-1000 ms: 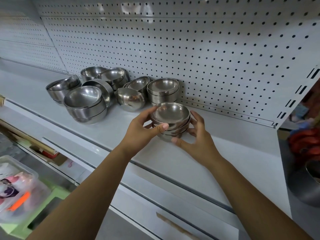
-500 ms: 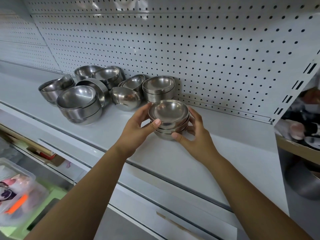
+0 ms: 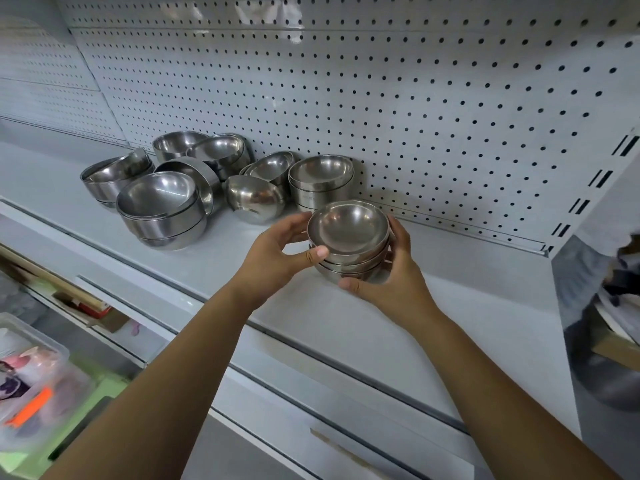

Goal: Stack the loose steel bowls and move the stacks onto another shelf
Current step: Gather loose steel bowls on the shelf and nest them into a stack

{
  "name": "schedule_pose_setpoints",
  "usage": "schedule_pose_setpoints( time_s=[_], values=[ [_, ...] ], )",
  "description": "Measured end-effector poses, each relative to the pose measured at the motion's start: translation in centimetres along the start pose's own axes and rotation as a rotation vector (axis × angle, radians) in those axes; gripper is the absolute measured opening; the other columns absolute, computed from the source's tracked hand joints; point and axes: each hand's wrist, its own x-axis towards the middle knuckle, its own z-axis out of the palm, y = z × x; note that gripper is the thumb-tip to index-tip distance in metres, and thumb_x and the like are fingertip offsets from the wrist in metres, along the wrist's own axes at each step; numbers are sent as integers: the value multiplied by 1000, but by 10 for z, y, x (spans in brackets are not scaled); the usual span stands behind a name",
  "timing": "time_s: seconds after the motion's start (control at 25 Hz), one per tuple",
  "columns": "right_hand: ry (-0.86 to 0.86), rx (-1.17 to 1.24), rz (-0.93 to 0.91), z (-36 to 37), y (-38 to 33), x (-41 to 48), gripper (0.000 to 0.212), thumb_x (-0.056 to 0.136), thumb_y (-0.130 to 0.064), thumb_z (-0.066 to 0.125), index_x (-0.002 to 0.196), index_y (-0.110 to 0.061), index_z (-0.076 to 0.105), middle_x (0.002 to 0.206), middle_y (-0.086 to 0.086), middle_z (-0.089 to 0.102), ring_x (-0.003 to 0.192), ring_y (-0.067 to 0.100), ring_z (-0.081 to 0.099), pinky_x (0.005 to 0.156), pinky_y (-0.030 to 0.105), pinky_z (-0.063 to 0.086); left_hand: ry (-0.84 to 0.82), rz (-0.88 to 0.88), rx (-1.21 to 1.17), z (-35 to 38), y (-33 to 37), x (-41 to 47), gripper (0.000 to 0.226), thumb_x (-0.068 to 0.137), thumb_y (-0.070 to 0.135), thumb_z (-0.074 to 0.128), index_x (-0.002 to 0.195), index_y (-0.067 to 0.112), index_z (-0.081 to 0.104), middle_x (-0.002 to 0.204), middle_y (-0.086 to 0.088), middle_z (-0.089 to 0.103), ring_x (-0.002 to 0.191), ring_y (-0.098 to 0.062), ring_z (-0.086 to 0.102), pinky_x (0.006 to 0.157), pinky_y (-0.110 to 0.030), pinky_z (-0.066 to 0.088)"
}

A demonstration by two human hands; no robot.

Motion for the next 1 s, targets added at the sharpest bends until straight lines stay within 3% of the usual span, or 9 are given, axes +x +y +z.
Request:
schedule_pose_setpoints(
  time_s=[0.16,0.24,0.32,0.36,0.44,0.52,0.56,0.76,1.0],
  values=[
    [64,-2,21,-6,0,1,120,61,-30,101,153,-48,26,128,-32,51,109,-14,59,81,4,48,-52,-39,-31,-3,7,8,43,93,31,72,134,28,60,128,11,70,120,-5,64,103,-32,52],
    [120,9,31,-10,2,2,119,60,-28,101,152,-49,29,126,-32,51,107,-12,59,79,2,48,40,-31,38,-1,11,17,47,94,38,70,137,21,60,126,11,70,113,-1,65,99,-20,51],
    [184,44,40,-16,4,2,117,61,-23,101,152,-46,31,126,-31,50,106,-14,57,80,-1,48,214,8,176,0,18,32,43,94,38,70,132,19,64,118,12,69,103,5,64,84,-1,45],
    [218,65,47,-19,6,2,116,62,-19,100,152,-44,32,125,-31,50,105,-14,58,81,0,48,289,26,226,0,21,41,40,94,36,71,129,18,65,110,10,69,96,2,63,77,1,43],
    [266,116,59,-25,9,2,114,64,-10,99,153,-40,34,122,-29,53,99,-13,64,81,4,51,366,84,334,-3,21,61,37,93,36,73,124,18,67,100,2,68,92,-11,63,82,-11,51],
    [292,152,59,-28,12,1,113,64,-2,97,152,-38,36,121,-24,57,96,-15,66,79,7,53,363,121,503,-7,14,83,40,89,40,74,124,19,68,111,-2,67,109,-23,62,98,-34,52],
    [297,172,58,-29,12,1,113,63,1,96,152,-36,36,121,-21,58,95,-15,67,79,9,54,341,91,567,-9,13,91,41,89,41,74,125,22,68,120,-3,64,115,-23,59,103,-38,49],
    [298,234,62,-28,14,3,112,64,10,93,152,-30,37,123,-19,58,93,-18,66,75,5,51,174,-2,806,-6,21,114,23,92,46,69,110,32,73,108,4,69,111,-24,62,103,-46,47],
    [290,254,70,-29,16,5,112,63,9,94,152,-30,38,130,-15,57,97,-20,64,75,5,51,195,73,763,1,22,122,17,98,27,67,100,13,76,100,-5,74,99,-25,66,91,-35,50]
  ],
)
